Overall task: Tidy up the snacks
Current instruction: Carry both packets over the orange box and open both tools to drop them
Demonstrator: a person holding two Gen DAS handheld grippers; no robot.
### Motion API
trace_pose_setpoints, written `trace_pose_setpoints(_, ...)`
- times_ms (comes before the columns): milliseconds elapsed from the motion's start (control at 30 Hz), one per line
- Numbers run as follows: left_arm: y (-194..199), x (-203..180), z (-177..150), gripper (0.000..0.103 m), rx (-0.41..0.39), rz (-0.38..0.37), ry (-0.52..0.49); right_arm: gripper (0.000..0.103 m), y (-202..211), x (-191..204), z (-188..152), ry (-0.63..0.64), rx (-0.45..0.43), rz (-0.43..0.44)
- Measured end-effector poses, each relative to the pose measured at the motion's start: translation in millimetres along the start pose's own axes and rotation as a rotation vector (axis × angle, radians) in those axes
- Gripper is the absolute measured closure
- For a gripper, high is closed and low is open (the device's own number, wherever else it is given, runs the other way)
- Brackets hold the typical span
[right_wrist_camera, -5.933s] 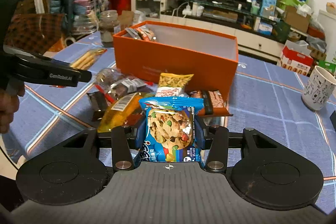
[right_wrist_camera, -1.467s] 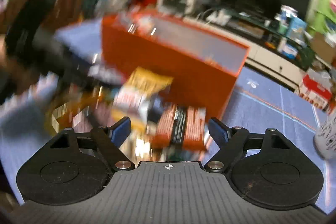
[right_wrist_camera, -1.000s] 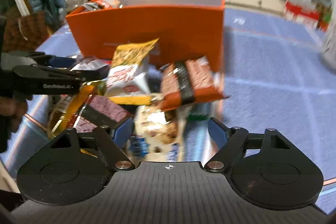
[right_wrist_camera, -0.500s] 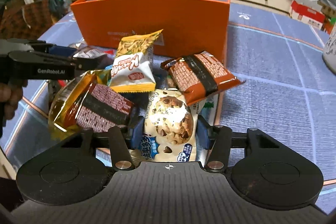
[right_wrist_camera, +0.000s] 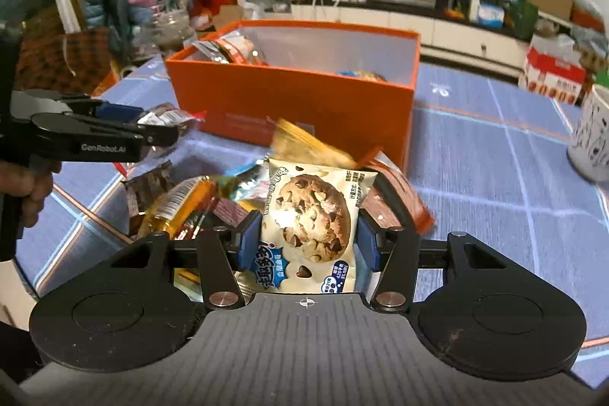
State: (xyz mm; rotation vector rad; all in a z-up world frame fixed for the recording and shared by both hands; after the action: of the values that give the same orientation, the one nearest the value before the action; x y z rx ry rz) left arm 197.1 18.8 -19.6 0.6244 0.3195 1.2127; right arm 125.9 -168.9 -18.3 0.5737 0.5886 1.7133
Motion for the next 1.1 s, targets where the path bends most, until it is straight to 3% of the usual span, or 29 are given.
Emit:
trace_pose_setpoints(233, 14.7, 2.6, 4.9, 0.048, -0.047, 0.054, 0.045, 0.063, 1.9, 8.4, 7.5, 0.033, -0.041, -0.018)
trace_pose_setpoints(367, 9.6, 4.3, 0.7, 0.047, -0.008, 0.104, 0.050, 0.063, 0.4, 11.5, 9.4, 0.036, -0.041, -0.016)
trace_pose_setpoints(600, 7.1, 7.5, 0.3, 0.048, 0.017, 0.121, 0.087, 0.063, -3.3, 13.9, 8.9, 0.037, -0.035, -0.014)
trace_pose_setpoints(933, 13.0, 4.4, -1.7, 0.048, 0.024, 0.099, 0.106, 0.063, -2.2, 13.3, 10.8, 0.026, -0.036, -0.015)
trace_pose_setpoints(1033, 32.4, 4.5, 11.7, 0.048, -0.019, 0.031, 0.170, 0.063, 11.7, 13.6, 27.3, -0.001, -0.087, 0.003)
trace_pose_setpoints(1100, 41.8, 6.0, 26.7, 0.048, -0.057, 0.026, 0.175, 0.063, 22.9, 10.0, 45.9, -0.020, -0.141, -0.003)
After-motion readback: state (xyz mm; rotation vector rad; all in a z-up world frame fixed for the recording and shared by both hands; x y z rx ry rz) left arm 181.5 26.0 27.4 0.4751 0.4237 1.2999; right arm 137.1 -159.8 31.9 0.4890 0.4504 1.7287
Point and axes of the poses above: each gripper's, at about its wrist camera, not at the fingertips, and y roughly against the way its jaws point, x to its left, z to its top, the point moved 10 cm from there along -y, roughly the way its jaws point, and after that the axes turned 1 degree about -y, right-handed, at the moved point
